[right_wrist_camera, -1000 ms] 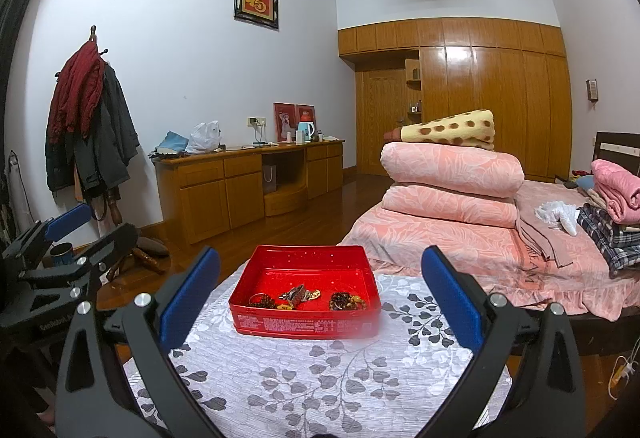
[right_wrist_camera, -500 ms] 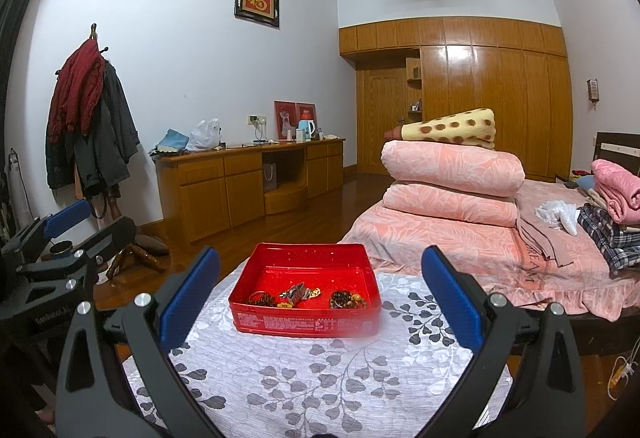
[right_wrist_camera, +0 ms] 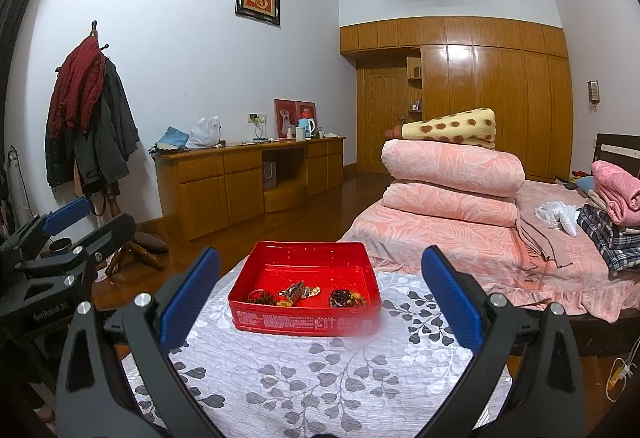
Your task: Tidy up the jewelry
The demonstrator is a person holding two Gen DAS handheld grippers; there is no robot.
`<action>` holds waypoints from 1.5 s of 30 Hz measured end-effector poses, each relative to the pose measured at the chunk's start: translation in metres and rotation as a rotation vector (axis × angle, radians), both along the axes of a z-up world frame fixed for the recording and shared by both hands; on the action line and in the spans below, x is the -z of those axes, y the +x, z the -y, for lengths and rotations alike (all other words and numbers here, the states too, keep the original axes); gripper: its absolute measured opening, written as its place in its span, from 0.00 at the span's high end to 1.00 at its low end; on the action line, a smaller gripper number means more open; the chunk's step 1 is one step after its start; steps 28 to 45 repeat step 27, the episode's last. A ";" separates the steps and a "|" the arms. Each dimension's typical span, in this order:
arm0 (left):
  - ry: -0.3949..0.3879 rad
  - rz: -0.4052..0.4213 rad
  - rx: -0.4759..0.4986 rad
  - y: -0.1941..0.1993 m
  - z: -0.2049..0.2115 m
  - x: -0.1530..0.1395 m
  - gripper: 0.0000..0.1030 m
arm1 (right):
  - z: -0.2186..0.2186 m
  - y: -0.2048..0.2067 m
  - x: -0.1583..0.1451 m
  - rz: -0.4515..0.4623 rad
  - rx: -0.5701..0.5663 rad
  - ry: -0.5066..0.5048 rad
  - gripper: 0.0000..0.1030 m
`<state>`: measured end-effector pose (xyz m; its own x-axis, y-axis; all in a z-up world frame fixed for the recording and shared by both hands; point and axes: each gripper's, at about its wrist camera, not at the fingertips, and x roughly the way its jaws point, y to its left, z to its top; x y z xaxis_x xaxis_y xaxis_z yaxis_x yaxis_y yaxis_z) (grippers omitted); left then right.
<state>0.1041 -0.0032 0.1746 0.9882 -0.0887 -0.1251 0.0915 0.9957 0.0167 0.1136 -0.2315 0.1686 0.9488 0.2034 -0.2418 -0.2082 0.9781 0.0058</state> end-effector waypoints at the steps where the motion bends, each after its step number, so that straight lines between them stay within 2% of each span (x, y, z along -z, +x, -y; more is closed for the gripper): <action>1: 0.000 0.001 0.000 0.000 0.000 0.000 0.08 | 0.000 0.000 0.000 0.000 0.000 0.000 0.05; 45: 0.001 -0.002 -0.004 0.001 0.000 0.001 0.08 | 0.001 0.000 0.001 -0.002 0.001 -0.004 0.05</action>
